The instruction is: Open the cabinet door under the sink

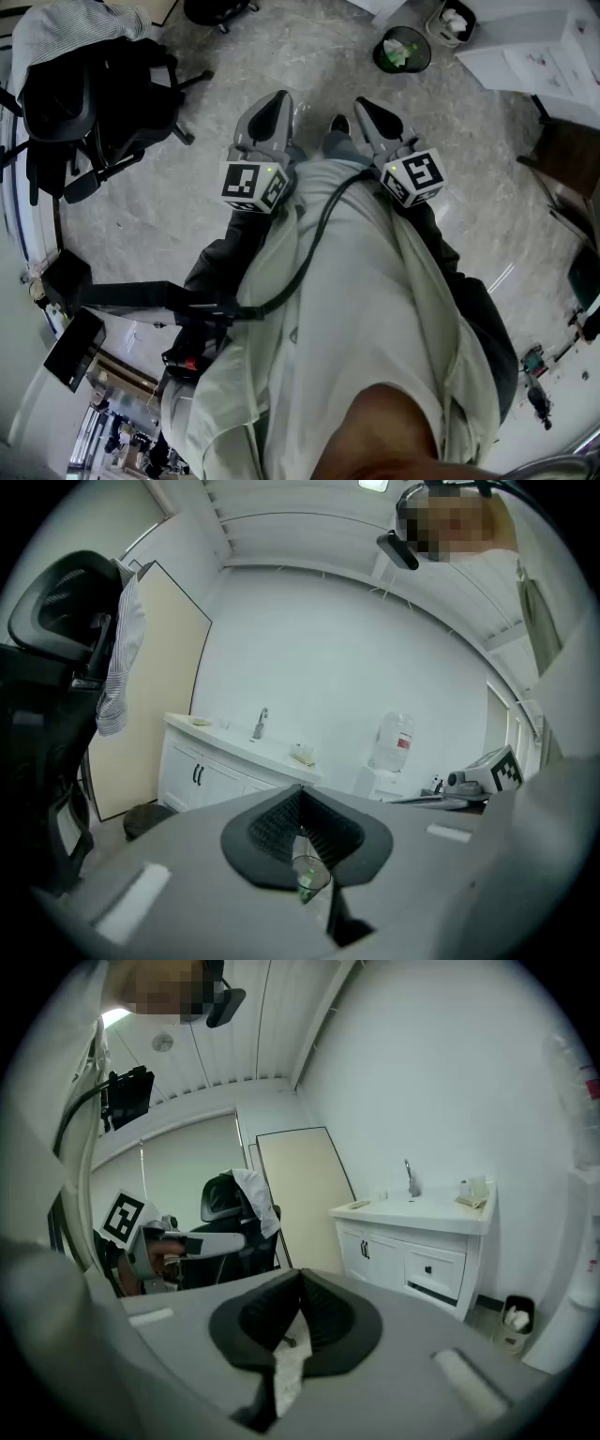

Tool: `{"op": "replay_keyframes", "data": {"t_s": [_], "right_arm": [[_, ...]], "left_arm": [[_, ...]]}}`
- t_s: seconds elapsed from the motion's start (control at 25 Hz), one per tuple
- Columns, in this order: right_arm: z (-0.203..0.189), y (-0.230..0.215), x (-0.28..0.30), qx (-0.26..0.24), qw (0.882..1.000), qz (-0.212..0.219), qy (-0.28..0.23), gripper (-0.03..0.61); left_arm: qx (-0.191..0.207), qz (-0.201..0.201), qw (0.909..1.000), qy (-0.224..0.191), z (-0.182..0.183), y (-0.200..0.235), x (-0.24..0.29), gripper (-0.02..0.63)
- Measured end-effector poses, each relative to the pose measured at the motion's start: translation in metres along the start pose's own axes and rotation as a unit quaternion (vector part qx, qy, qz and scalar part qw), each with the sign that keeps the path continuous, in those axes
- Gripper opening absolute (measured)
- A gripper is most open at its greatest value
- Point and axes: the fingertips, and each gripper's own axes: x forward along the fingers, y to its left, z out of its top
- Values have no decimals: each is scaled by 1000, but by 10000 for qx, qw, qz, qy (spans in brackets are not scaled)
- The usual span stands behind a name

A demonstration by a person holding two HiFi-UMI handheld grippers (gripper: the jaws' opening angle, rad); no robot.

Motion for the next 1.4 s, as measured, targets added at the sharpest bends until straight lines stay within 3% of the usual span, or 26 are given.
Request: {"op": "replay_keyframes", "data": {"t_s": [0.68,1.4], "right_arm": [[6,-8,5,137,9998,65,-116,2],[19,-39,1,218,9972,632,-322,2]], "left_arm": [[9,142,9998,-115,3,4,-1,6],[93,769,9962,-396,7,-12,4,6]]}}
